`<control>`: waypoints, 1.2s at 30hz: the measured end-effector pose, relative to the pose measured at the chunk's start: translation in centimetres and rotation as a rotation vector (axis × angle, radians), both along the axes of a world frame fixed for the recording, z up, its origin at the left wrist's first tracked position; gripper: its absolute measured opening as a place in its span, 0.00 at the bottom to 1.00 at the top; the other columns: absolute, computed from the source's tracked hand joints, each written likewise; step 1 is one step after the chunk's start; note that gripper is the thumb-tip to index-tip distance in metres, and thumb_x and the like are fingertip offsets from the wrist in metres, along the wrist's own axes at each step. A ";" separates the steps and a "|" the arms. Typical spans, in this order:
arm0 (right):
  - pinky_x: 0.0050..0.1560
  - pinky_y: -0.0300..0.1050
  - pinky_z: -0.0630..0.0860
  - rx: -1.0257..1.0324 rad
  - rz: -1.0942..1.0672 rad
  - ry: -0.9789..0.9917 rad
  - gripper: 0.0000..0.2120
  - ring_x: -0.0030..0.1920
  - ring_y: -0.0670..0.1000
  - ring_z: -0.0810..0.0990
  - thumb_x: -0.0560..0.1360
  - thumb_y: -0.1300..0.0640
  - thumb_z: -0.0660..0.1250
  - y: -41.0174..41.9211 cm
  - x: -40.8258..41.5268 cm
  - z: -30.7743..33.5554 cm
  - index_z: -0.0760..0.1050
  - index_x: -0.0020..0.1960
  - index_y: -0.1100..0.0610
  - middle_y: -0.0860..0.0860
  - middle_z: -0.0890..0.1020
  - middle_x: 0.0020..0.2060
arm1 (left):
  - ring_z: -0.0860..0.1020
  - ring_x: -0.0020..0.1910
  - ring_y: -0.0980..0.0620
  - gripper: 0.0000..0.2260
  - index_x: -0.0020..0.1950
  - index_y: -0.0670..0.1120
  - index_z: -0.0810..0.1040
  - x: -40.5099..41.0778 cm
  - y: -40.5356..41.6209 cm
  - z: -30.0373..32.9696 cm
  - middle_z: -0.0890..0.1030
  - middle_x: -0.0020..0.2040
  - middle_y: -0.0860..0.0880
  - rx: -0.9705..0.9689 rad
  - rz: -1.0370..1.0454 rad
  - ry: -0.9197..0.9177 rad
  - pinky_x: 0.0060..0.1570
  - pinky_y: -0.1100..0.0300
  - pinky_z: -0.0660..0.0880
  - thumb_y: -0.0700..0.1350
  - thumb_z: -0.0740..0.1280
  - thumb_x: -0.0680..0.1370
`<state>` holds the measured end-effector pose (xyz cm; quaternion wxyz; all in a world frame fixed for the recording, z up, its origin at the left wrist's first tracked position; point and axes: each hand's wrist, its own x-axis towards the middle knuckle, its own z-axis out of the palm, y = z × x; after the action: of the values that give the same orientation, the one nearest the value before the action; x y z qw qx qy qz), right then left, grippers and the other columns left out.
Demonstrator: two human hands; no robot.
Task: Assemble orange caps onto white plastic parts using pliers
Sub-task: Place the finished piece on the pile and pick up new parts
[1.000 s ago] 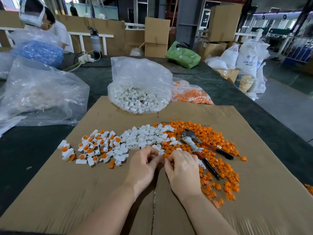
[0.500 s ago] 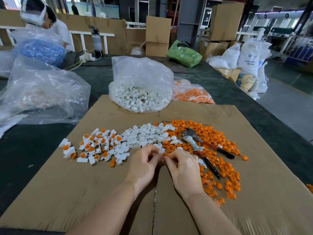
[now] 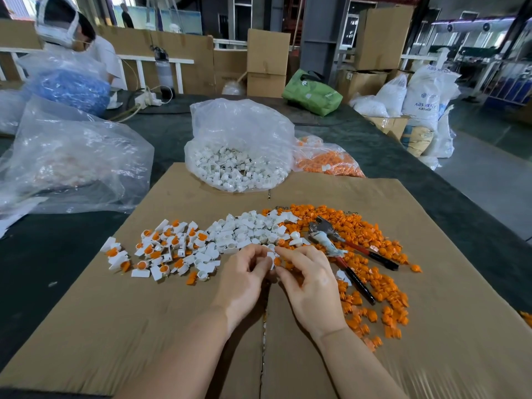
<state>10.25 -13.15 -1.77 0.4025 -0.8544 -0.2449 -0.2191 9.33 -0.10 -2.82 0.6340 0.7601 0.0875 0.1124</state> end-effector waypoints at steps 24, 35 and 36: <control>0.51 0.43 0.75 0.044 -0.041 0.075 0.11 0.48 0.47 0.75 0.70 0.59 0.74 -0.1 0.0 0.3 0.80 0.53 0.56 0.47 0.77 0.45 | 0.74 0.32 0.55 0.04 0.46 0.42 0.79 -0.4 0.0 0.7 0.78 0.33 0.45 0.075 -0.014 -0.061 0.34 0.67 0.70 0.43 0.70 0.75; 0.50 0.31 0.70 0.009 -0.021 0.031 0.10 0.48 0.45 0.74 0.71 0.61 0.73 -0.2 0.1 0.0 0.82 0.52 0.56 0.46 0.77 0.44 | 0.74 0.33 0.55 0.03 0.46 0.43 0.79 -0.4 0.0 0.7 0.78 0.34 0.44 0.078 -0.013 -0.052 0.33 0.69 0.70 0.42 0.69 0.75; 0.50 0.31 0.70 0.006 -0.021 0.031 0.10 0.48 0.45 0.74 0.71 0.61 0.73 -0.2 0.1 0.0 0.82 0.52 0.56 0.46 0.77 0.44 | 0.74 0.33 0.55 0.03 0.46 0.43 0.79 -0.4 0.0 0.7 0.78 0.34 0.45 0.081 -0.010 -0.050 0.33 0.70 0.69 0.42 0.69 0.75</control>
<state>10.37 -13.31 -1.76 0.4065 -0.8591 -0.2288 -0.2107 8.97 -0.09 -2.08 0.6055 0.7824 0.0629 0.1316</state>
